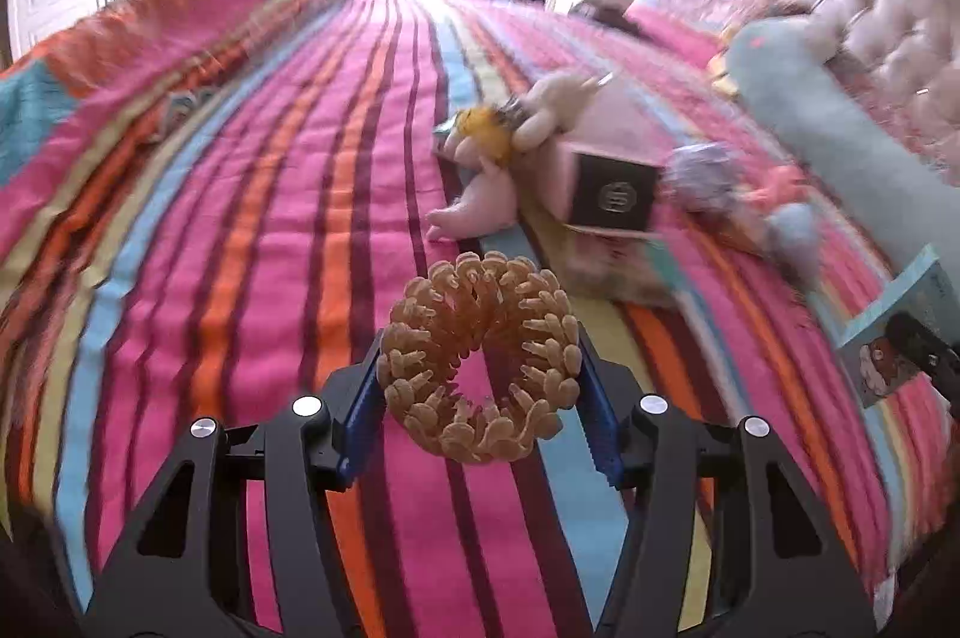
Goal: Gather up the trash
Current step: 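Grasp brown ring toy with left tool while right tool grasps teal box, drop both in basket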
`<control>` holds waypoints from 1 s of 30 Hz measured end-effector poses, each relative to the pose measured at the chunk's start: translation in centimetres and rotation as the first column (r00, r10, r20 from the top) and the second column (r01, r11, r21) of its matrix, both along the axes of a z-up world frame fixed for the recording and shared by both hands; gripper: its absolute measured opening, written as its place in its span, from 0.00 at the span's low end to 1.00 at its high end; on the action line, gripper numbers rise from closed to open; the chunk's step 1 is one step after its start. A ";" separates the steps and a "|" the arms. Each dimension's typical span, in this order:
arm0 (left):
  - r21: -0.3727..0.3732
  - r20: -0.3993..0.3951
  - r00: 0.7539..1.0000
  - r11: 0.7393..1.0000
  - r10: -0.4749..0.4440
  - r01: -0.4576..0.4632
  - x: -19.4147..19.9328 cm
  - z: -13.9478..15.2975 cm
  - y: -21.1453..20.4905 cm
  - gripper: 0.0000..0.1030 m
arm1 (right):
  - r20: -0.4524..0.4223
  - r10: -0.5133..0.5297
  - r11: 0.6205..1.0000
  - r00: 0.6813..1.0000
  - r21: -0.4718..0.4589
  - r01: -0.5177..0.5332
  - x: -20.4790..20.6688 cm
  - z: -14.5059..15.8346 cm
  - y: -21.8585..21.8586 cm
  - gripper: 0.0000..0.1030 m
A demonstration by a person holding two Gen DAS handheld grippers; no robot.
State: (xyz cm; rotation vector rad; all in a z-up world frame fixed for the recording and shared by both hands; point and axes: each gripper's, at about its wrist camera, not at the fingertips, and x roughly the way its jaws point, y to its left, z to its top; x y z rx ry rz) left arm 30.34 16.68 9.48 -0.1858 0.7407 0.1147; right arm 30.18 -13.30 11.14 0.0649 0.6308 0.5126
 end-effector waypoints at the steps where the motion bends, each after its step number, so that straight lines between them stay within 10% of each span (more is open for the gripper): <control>1: -0.018 0.038 0.999 1.000 -0.013 0.014 -3.2 0.6 -0.5 0.54 | 0.006 0.016 1.000 1.000 0.014 -0.016 -1.6 0.2 -0.9 0.47; 9: -0.061 0.090 0.992 0.993 -0.091 0.097 -21.7 -1.6 -6.1 0.54 | -0.042 0.129 0.988 0.991 0.088 -0.125 -16.2 -2.9 -6.0 0.47; 16: -0.078 -0.073 0.969 0.970 -0.237 0.232 -32.3 -8.4 -14.3 0.54 | -0.250 0.236 0.972 0.939 0.046 -0.233 -26.3 -9.5 -5.3 0.47; 24: -0.096 -0.332 0.872 0.932 -0.360 0.349 -33.1 -17.6 -19.9 0.54 | -0.579 0.154 0.979 0.801 -0.020 -0.202 -26.4 -20.1 -4.3 0.47; 30: -0.148 -0.417 0.835 0.933 -0.359 0.327 -31.6 -20.3 -19.8 0.54 | -0.593 0.147 0.970 0.792 -0.069 -0.232 -25.9 -20.7 -2.9 0.47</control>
